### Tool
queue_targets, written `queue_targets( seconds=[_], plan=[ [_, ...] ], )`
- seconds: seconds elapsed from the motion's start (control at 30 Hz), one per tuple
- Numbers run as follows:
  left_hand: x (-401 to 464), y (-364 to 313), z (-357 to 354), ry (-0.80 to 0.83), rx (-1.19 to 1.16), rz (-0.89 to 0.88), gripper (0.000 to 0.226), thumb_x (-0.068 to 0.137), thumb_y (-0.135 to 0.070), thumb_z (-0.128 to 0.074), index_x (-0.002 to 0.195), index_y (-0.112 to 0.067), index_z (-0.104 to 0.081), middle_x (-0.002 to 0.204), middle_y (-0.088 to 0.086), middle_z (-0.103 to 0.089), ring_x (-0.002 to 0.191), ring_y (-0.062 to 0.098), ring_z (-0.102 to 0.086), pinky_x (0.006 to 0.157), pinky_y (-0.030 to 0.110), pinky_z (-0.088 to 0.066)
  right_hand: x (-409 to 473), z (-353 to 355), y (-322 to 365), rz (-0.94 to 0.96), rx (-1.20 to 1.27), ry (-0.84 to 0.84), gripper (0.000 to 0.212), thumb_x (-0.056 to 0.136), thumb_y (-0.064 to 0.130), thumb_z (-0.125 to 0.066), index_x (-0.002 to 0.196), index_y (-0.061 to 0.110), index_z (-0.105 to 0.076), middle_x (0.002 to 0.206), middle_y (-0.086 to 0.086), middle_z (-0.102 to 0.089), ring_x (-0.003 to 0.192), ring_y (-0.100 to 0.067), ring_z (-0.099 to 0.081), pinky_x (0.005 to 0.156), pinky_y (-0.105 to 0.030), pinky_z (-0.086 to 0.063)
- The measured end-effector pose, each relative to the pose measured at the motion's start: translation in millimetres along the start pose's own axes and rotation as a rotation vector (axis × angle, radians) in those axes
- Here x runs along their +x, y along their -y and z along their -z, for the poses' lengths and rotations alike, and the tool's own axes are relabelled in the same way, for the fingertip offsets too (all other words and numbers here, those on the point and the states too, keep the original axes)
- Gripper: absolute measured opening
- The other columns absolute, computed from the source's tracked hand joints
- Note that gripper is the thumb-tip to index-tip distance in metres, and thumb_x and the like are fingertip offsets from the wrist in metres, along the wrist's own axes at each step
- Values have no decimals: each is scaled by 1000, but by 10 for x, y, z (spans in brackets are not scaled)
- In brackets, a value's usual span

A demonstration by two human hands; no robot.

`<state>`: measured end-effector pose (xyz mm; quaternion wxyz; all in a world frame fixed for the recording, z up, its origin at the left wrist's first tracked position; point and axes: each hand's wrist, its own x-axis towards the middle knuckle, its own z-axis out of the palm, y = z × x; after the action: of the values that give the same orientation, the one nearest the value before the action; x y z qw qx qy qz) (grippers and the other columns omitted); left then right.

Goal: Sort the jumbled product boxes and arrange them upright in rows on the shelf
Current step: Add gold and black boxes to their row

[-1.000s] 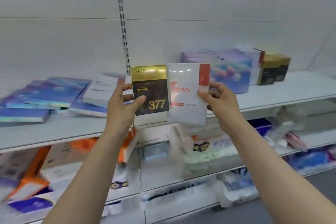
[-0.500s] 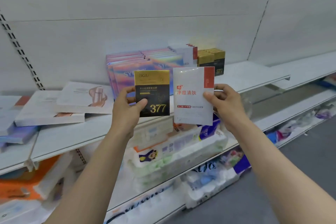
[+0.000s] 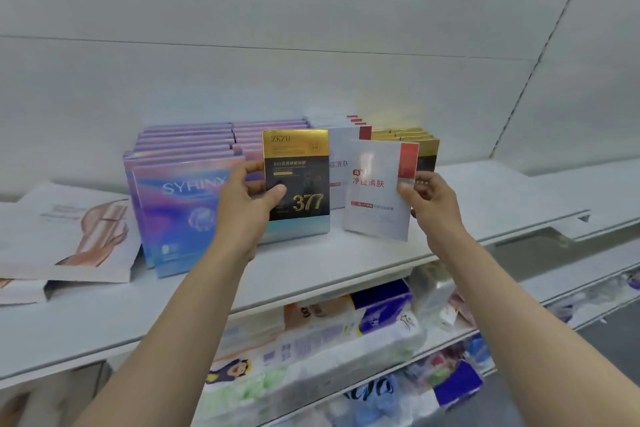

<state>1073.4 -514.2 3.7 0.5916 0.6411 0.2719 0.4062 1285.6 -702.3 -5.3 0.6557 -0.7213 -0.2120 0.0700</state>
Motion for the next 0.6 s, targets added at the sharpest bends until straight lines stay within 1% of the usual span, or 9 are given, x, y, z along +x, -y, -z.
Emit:
queue_targets(
  seconds=[0.07,0.1,0.17,0.2,0.27,0.33,0.43,0.5,0.6],
  plan=[
    [61,18,-82,8,19,3,40,83,-8,-72,100,-42,-57,97,5,-73,91,24,-71,88,54,-54,184,-90,-76,-12,8,45,21,91,28,-70,109,24,-59,102,3,-72,94,-12,-69,63,-19,-51],
    [85,27,-119,17,28,6,40,83,-9,-72,99,-43,-57,95,3,-74,90,22,-71,87,52,-55,263,-141,-113,-13,18,73,21,90,27,-70,108,25,-60,100,3,-73,93,-13,-70,64,-21,-53],
    [128,45,-180,35,39,4,40,83,-9,-72,98,-43,-58,91,-1,-75,85,17,-72,81,44,-55,396,-243,-178,-2,26,112,20,90,24,-71,107,26,-61,97,5,-74,92,-13,-71,69,-27,-57],
    [145,45,-207,40,43,-3,40,84,-9,-72,98,-43,-58,89,-2,-75,81,14,-72,75,39,-53,452,-292,-199,11,17,122,19,90,24,-71,106,28,-62,95,7,-74,91,-12,-71,68,-27,-58],
    [171,46,-256,41,59,-9,39,84,-11,-72,99,-45,-58,89,-5,-75,79,11,-71,70,31,-47,541,-373,-216,51,-37,126,19,88,28,-73,102,34,-62,94,13,-72,90,-7,-69,64,-22,-57],
    [181,50,-298,28,72,-13,39,84,-13,-72,99,-46,-58,90,-6,-75,82,12,-71,70,30,-47,624,-431,-222,104,-106,108,24,85,30,-76,103,37,-61,95,16,-69,87,-2,-66,65,-18,-55],
    [170,69,-354,-6,79,-23,40,83,-13,-73,97,-48,-59,90,-4,-75,87,16,-72,79,37,-53,726,-503,-227,142,-203,80,39,76,31,-84,104,33,-56,91,21,-64,80,-1,-63,62,-14,-48],
    [156,82,-413,-34,90,-24,40,83,-13,-73,96,-48,-58,89,-6,-74,86,15,-71,79,36,-53,789,-544,-245,158,-264,69,45,73,31,-86,102,34,-52,88,23,-61,78,1,-62,62,-16,-48],
    [141,96,-550,-101,99,-10,41,82,-14,-74,95,-50,-59,89,-7,-74,86,14,-71,73,31,-49,883,-586,-283,194,-334,69,48,71,32,-87,100,29,-49,89,17,-61,79,-4,-61,67,-27,-51]
  ],
)
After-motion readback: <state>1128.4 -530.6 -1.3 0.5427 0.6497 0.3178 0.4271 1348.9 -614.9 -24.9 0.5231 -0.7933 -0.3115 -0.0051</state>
